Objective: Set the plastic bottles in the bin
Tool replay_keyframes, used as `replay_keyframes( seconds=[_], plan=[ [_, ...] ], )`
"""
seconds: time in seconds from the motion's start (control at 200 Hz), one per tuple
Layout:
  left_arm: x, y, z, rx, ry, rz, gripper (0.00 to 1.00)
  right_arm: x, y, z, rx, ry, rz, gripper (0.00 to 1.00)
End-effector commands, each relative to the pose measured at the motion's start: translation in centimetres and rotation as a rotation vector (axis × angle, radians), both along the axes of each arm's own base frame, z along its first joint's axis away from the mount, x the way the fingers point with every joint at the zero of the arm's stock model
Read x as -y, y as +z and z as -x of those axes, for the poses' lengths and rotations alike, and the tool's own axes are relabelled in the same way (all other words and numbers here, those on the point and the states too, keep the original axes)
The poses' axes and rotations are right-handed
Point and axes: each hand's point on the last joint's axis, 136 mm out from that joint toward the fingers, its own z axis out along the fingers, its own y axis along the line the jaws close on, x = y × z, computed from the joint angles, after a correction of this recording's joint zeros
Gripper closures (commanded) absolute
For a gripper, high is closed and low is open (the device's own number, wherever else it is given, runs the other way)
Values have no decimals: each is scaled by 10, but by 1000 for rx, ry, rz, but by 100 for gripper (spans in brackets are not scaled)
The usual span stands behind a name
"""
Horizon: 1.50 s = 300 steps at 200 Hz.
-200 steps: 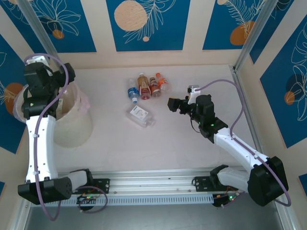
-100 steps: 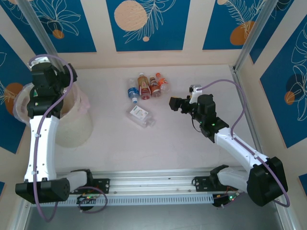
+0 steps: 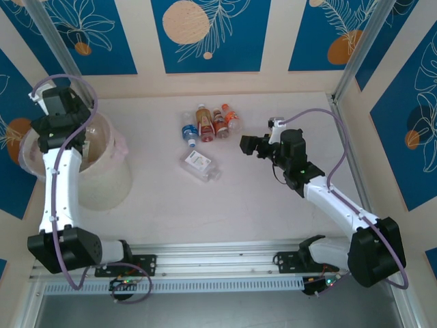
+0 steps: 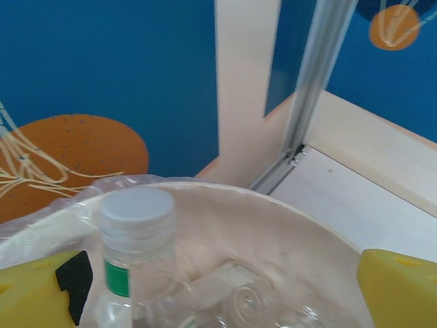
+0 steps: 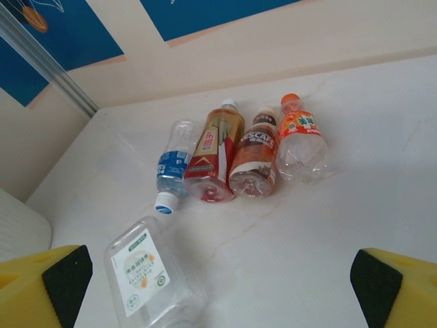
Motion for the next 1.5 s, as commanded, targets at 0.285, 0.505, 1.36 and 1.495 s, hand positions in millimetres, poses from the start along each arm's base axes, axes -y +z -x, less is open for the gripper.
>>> replay_keyframes(
  seconds=[0.285, 0.505, 1.36, 1.495],
  plan=[
    [-15, -41, -13, 101, -48, 242, 0, -5, 35, 6, 21, 6, -95, 1],
    [31, -39, -38, 181, -244, 311, 0, -4, 37, 11, 20, 4, -100, 1],
    [257, 38, -29, 313, -894, 316, 0, 4, 21, 11, 11, -28, -105, 1],
    [298, 13, -54, 229, -895, 294, 0, 5, 16, 13, 15, -18, -100, 1]
  ],
)
